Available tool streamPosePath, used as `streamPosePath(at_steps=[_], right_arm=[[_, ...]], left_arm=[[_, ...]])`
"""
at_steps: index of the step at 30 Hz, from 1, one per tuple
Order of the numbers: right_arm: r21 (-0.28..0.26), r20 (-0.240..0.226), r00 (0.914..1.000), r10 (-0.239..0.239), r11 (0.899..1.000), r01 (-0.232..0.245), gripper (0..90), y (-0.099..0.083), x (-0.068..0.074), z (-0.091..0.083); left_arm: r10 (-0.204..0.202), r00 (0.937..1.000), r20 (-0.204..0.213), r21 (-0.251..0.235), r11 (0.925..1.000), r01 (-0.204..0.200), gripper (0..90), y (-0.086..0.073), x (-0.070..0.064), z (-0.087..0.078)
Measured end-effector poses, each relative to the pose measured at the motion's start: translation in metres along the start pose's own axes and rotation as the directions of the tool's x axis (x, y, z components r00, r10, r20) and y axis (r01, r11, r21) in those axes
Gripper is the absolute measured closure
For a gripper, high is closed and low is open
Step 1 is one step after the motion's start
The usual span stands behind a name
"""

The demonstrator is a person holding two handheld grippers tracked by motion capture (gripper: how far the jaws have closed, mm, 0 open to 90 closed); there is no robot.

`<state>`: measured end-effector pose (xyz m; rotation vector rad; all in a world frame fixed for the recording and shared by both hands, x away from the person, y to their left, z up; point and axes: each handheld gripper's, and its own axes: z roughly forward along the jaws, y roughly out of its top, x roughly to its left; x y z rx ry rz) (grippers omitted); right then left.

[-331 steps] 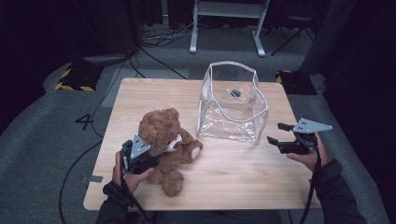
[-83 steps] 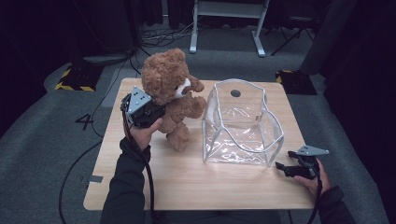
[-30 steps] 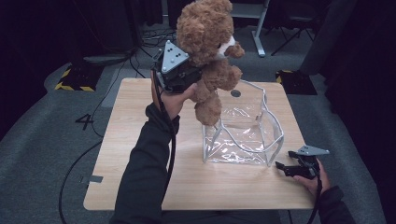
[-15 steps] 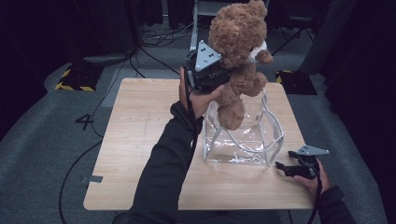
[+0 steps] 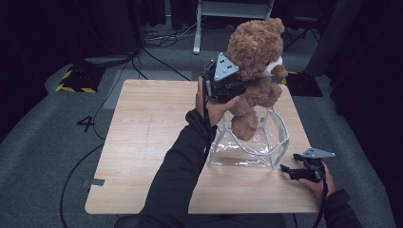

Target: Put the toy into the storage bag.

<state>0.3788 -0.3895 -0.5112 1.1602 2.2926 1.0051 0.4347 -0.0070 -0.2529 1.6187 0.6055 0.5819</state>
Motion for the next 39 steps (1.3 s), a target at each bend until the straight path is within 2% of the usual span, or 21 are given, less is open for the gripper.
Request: streamPosePath(at_steps=[3, 6, 10, 13, 19, 21, 23, 24, 28, 32, 35, 39], right_arm=[[0.000, 0.000, 1.0000, 0.001, 1.000, -0.001, 17.4, 0.000, 0.000, 0.000], [0.000, 0.000, 1.0000, 0.000, 1.000, 0.000, 17.4, 0.000, 0.000, 0.000], [0.000, 0.000, 1.0000, 0.000, 1.000, 0.000, 17.4, 0.000, 0.000, 0.000], [0.001, 0.000, 1.0000, 0.001, 1.000, -0.001, 17.4, 0.000, 0.000, 0.000], [0.001, 0.000, 1.0000, 0.001, 1.000, -0.001, 17.4, 0.000, 0.000, 0.000], [0.001, 0.000, 1.0000, 0.001, 1.000, -0.001, 17.4, 0.000, 0.000, 0.000], [0.001, 0.000, 1.0000, 0.001, 1.000, -0.001, 17.5, 0.000, 0.000, 0.000], [0.001, 0.000, 1.0000, 0.001, 1.000, -0.001, 17.5, 0.000, 0.000, 0.000], [0.001, -0.001, 1.0000, 0.001, 1.000, -0.001, 17.4, 0.000, 0.000, 0.000], [0.001, -0.001, 1.0000, 0.001, 1.000, -0.001, 17.4, 0.000, 0.000, 0.000], [0.001, -0.001, 1.0000, 0.001, 1.000, -0.001, 17.4, 0.000, 0.000, 0.000], [0.000, 0.000, 1.0000, 0.000, 1.000, 0.000, 17.4, 0.000, 0.000, 0.000]], left_arm=[[-0.009, 0.9999, 0.005, -0.011, 0.9999, 0.009, 60.1, -0.003, 0.002, -0.004], [0.001, 1.0000, 0.001, -0.020, 0.9998, -0.001, 60.1, -0.001, 0.001, -0.011], [0.052, 0.9981, -0.034, 0.018, 0.9985, -0.051, 60.0, -0.004, -0.002, -0.018], [0.047, 0.9978, -0.046, 0.032, 0.9985, -0.046, 59.9, -0.011, 0.001, -0.020], [0.048, 0.9972, -0.058, 0.085, 0.9954, -0.043, 59.7, -0.028, 0.009, -0.014], [0.028, 0.9983, -0.051, 0.087, 0.9959, -0.024, 59.6, -0.032, 0.012, -0.012], [0.031, 0.9989, -0.035, 0.082, 0.9962, -0.028, 59.2, -0.034, 0.011, -0.011], [0.041, 0.9990, -0.021, 0.085, 0.9956, -0.039, 59.2, -0.034, 0.009, -0.010], [0.095, 0.9954, -0.011, 0.099, 0.9907, -0.093, 58.6, -0.032, -0.006, -0.005], [0.096, 0.9949, 0.029, 0.099, 0.9902, -0.099, 58.3, -0.030, -0.014, -0.003], [0.101, 0.9948, 0.005, 0.136, 0.9856, -0.101, 58.0, -0.034, -0.014, 0.006], [0.078, 0.9970, -0.001, 0.167, 0.9829, -0.077, 57.8, -0.044, -0.005, 0.015]])
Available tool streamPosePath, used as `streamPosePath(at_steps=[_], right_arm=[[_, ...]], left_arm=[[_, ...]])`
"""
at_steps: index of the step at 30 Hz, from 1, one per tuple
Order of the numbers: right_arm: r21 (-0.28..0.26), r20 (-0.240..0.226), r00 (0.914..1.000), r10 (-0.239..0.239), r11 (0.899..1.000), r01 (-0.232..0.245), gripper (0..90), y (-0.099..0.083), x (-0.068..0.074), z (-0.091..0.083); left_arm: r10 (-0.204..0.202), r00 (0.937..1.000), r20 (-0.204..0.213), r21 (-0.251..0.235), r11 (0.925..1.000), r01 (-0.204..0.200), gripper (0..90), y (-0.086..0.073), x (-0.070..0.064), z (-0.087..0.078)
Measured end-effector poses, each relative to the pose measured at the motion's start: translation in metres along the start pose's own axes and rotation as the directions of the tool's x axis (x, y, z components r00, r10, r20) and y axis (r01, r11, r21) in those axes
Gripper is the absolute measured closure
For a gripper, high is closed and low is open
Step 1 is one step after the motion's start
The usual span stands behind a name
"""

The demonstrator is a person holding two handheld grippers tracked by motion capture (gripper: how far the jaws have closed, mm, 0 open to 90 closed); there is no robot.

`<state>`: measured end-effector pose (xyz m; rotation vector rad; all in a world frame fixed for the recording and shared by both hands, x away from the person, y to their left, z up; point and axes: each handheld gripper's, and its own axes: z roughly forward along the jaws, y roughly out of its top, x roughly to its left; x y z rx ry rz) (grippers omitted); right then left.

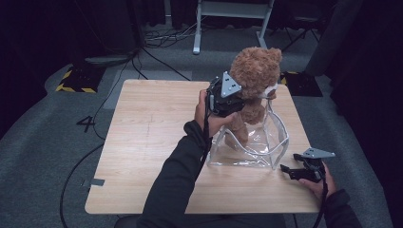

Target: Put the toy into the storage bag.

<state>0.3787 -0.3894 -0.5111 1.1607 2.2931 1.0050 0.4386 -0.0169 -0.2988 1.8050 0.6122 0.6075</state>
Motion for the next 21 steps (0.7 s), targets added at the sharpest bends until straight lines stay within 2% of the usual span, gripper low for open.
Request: streamPosePath(at_steps=[5, 11, 21], right_arm=[[0.000, 0.000, 1.0000, 0.001, 1.000, -0.001, 17.4, 0.000, 0.000, 0.000], [-0.001, -0.004, 1.0000, 0.002, 1.000, -0.002, 17.9, 0.000, 0.000, 0.000], [-0.001, -0.005, 1.0000, 0.003, 1.000, -0.003, 18.0, 0.000, 0.000, 0.000]], left_arm=[[-0.009, 0.9999, 0.010, 0.041, 0.9991, 0.008, 56.3, -0.008, 0.005, 0.011], [-0.006, 1.0000, 0.007, 0.067, 0.9978, 0.006, 55.4, -0.013, 0.007, 0.017], [0.032, 0.9991, 0.027, 0.155, 0.9873, -0.035, 54.1, -0.020, 0.009, 0.027]])
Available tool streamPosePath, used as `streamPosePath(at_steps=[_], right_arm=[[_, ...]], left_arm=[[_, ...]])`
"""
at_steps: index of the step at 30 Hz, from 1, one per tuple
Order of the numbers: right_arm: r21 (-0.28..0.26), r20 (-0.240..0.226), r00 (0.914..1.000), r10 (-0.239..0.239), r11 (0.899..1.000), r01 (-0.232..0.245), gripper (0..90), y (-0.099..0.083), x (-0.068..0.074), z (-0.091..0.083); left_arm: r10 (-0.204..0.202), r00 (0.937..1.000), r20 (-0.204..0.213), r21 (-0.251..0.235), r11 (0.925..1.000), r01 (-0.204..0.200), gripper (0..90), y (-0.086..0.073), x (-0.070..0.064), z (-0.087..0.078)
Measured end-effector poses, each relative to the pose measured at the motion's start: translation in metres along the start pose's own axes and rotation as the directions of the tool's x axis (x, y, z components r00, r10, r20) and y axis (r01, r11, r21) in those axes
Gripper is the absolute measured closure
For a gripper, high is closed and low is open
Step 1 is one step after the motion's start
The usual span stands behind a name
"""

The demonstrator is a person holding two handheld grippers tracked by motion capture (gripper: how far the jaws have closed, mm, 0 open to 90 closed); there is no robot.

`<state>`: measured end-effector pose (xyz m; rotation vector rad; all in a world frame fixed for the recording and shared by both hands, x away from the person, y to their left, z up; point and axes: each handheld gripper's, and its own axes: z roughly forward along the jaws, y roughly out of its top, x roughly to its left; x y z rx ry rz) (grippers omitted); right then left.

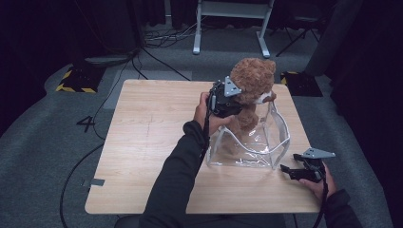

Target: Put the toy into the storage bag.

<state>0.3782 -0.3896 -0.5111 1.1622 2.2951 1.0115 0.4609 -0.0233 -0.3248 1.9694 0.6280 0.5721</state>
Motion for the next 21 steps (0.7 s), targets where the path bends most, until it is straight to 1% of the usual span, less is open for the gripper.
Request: streamPosePath(at_steps=[2, 5, 6, 9, 10, 12, 14, 21], right_arm=[[0.000, 0.000, 1.0000, 0.000, 1.000, 0.000, 18.0, 0.000, 0.000, 0.000], [0.000, 0.000, 1.0000, 0.000, 1.000, 0.000, 18.0, 0.000, 0.000, 0.000], [0.000, 0.000, 1.0000, 0.000, 1.000, 0.000, 18.0, 0.000, 0.000, 0.000], [0.000, 0.000, 1.0000, 0.000, 1.000, 0.000, 18.0, 0.000, 0.000, 0.000], [0.000, 0.000, 1.0000, 0.000, 1.000, 0.000, 18.0, 0.000, 0.000, 0.000], [0.000, 0.000, 1.0000, 0.000, 1.000, 0.000, 18.0, 0.000, 0.000, 0.000], [0.000, 0.000, 1.0000, 0.000, 1.000, 0.000, 18.0, 0.000, 0.000, 0.000], [0.000, 0.000, 1.0000, -0.001, 1.000, 0.001, 18.0, 0.000, 0.000, 0.000]], left_arm=[[0.014, 0.9999, -0.002, 0.023, 0.9996, -0.014, 53.6, 0.000, 0.000, 0.002], [0.024, 0.9997, 0.002, 0.057, 0.9981, -0.024, 52.7, -0.001, 0.000, 0.006], [0.033, 0.9994, 0.005, 0.071, 0.9969, -0.033, 52.4, -0.001, 0.000, 0.007], [0.043, 0.9990, 0.011, 0.099, 0.9941, -0.044, 51.2, -0.003, -0.001, 0.010], [0.048, 0.9988, 0.012, 0.104, 0.9934, -0.049, 51.2, -0.004, -0.001, 0.011], [0.040, 0.9991, 0.014, 0.104, 0.9937, -0.042, 51.1, -0.005, -0.001, 0.013], [0.038, 0.9992, 0.015, 0.117, 0.9924, -0.040, 50.9, -0.006, -0.001, 0.016], [0.046, 0.9987, 0.022, 0.136, 0.9896, -0.048, 49.4, -0.007, 0.000, 0.017]])
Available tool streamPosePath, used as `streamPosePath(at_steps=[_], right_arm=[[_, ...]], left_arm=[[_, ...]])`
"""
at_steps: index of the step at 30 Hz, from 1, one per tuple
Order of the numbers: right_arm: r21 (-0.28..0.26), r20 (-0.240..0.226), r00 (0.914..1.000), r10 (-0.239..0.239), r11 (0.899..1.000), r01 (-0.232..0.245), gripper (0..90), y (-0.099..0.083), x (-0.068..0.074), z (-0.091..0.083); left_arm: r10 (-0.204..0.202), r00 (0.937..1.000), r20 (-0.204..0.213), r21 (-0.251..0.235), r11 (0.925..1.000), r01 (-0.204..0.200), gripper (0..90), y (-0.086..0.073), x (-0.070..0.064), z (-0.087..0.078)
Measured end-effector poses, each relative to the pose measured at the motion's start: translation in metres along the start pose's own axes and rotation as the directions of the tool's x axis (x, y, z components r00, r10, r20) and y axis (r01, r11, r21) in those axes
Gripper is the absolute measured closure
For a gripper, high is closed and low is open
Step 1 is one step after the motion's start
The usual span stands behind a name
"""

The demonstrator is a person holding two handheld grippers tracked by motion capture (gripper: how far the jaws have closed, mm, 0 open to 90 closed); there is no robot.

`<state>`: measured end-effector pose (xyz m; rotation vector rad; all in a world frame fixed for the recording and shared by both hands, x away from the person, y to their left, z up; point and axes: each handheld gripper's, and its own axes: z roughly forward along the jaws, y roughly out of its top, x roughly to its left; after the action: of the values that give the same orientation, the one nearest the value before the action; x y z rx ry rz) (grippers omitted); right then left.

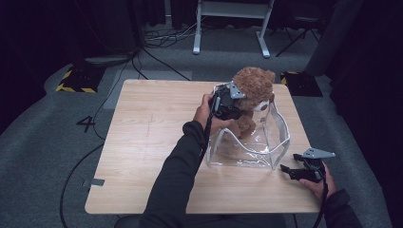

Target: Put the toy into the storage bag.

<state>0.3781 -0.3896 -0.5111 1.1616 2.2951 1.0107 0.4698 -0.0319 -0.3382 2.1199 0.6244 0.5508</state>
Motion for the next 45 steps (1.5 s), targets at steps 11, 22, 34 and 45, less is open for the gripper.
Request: streamPosePath(at_steps=[11, 22, 34, 45], right_arm=[[0.000, 0.000, 1.0000, 0.000, 1.000, 0.000, 18.0, 0.000, 0.000, 0.000], [0.000, 0.001, 1.0000, -0.001, 1.000, 0.001, 18.0, 0.000, 0.000, 0.000], [0.000, 0.002, 1.0000, -0.001, 1.000, 0.001, 18.1, 0.000, 0.000, 0.000], [0.000, 0.002, 1.0000, -0.001, 1.000, 0.001, 18.0, 0.000, 0.000, 0.000]], left_arm=[[0.008, 1.0000, 0.005, 0.075, 0.9971, -0.009, 42.4, -0.002, 0.002, 0.004], [-0.026, 0.9996, 0.012, 0.108, 0.9939, 0.025, 32.5, 0.000, 0.005, 0.000], [-0.056, 0.9984, 0.004, 0.089, 0.9945, 0.056, 24.1, 0.001, 0.007, -0.009], [-0.070, 0.9967, 0.041, 0.016, 0.9975, 0.069, 21.2, 0.003, 0.009, -0.025]])
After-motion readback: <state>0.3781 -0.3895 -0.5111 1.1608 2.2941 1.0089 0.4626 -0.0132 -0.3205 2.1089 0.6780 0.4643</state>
